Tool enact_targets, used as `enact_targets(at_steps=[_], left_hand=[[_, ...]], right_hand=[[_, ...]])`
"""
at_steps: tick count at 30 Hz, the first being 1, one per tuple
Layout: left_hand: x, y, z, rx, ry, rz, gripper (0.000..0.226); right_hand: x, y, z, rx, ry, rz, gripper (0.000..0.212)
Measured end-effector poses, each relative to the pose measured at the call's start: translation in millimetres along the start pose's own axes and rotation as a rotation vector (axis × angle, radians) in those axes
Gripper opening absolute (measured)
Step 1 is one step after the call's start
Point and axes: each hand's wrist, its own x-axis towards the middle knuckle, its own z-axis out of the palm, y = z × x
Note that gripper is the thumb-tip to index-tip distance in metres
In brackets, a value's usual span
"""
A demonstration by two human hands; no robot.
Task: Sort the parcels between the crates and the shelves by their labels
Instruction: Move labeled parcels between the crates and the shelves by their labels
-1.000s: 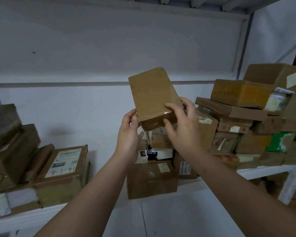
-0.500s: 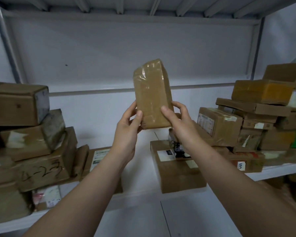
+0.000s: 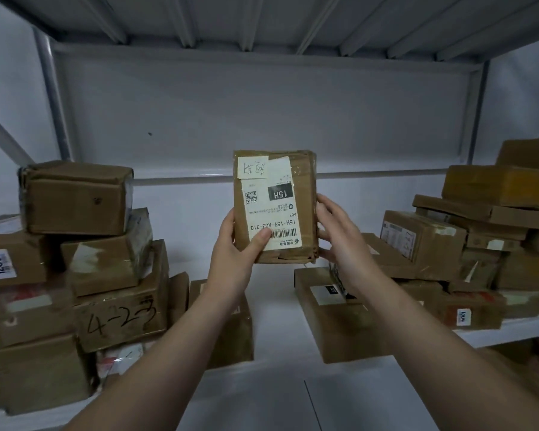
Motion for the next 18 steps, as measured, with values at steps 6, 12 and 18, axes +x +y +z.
enact_targets(at_steps=[6,12,18], left_hand=[[-10,-2,-4,-0.005,0.042,0.067,0.059],[-9,-10,-4,0.034,0.028,0.053,0.063],[5,-6,-19,0.812,0.062,0.401,0.103]], right_hand=[[-3,14,10,-0.178,-0.096,-0.017,0.086],[-5,20,3,-0.148,-0.077,-0.036,0.09],[3,-1,-22,-0.566,-0.097,-0.061,0.062]])
